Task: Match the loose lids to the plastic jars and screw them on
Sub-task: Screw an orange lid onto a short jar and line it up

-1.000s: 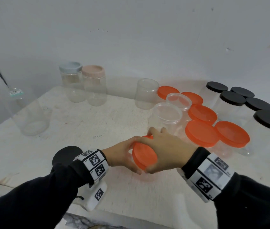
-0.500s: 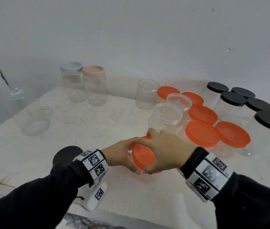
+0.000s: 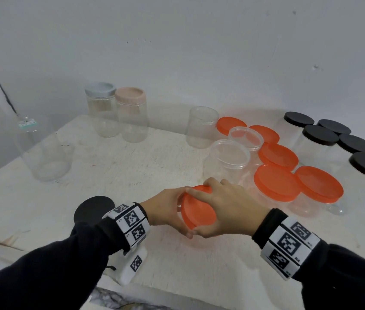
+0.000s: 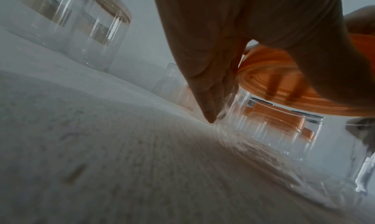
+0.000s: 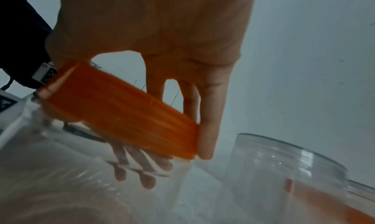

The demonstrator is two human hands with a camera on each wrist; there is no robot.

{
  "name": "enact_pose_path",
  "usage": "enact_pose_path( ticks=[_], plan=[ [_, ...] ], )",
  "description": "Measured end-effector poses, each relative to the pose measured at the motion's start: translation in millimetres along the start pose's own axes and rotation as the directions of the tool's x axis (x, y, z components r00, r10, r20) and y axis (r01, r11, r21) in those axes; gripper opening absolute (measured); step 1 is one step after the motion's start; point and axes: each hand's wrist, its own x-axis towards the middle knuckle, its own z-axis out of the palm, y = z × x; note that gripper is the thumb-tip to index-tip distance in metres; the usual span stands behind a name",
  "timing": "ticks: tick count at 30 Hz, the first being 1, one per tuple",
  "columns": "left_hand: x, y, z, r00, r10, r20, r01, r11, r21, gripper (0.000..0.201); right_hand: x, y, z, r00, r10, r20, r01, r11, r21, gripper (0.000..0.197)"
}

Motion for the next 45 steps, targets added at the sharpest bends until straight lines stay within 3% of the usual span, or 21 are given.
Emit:
enact_pose_path(
  ticks=[13,17,20,28,33,36,39,43,45],
  plan=[
    [-1,0,5,1.000,-0.001,-0.023,0.002,0.999,0.045,0.083,-7,4,6,1.000,0.027,0.000,-0.027,0.999,0.037,0.087],
    [3,0,7,0.998,-0.004,0.068,0.008,0.999,-0.049,0.070,-18,12,10,0.999,0.043,0.019,-0.045,0.995,0.092,0.087],
    [11,3,11,0.998,0.025,0.052,-0.023,0.999,-0.036,0.060,-29,20,15,0.997,0.082,0.016,-0.083,0.990,0.116,0.085],
    [50,24,60,0.991,0.130,0.007,-0.130,0.991,-0.017,0.054,-82,47,38,0.944,0.226,-0.239,-0.182,0.964,0.192,0.059],
    [72,46,93,0.974,0.213,0.077,-0.223,0.959,0.175,0.052,-114,64,53,0.889,0.328,-0.320,-0.281,0.942,0.186,0.056],
    [86,56,101,0.951,0.294,0.099,-0.311,0.893,0.326,0.047,-129,74,60,0.863,0.395,-0.314,-0.352,0.918,0.185,0.057],
    [99,62,101,0.889,0.455,0.044,-0.431,0.802,0.414,0.037,-140,85,65,0.846,0.435,-0.308,-0.398,0.900,0.178,0.057],
    [120,73,97,0.757,0.650,0.075,-0.517,0.523,0.678,0.042,-148,103,71,0.819,0.528,-0.224,-0.481,0.845,0.232,0.066],
    [131,75,96,0.761,0.635,0.129,-0.484,0.425,0.765,0.057,-148,111,75,0.804,0.535,-0.259,-0.476,0.841,0.258,0.066]
  ],
)
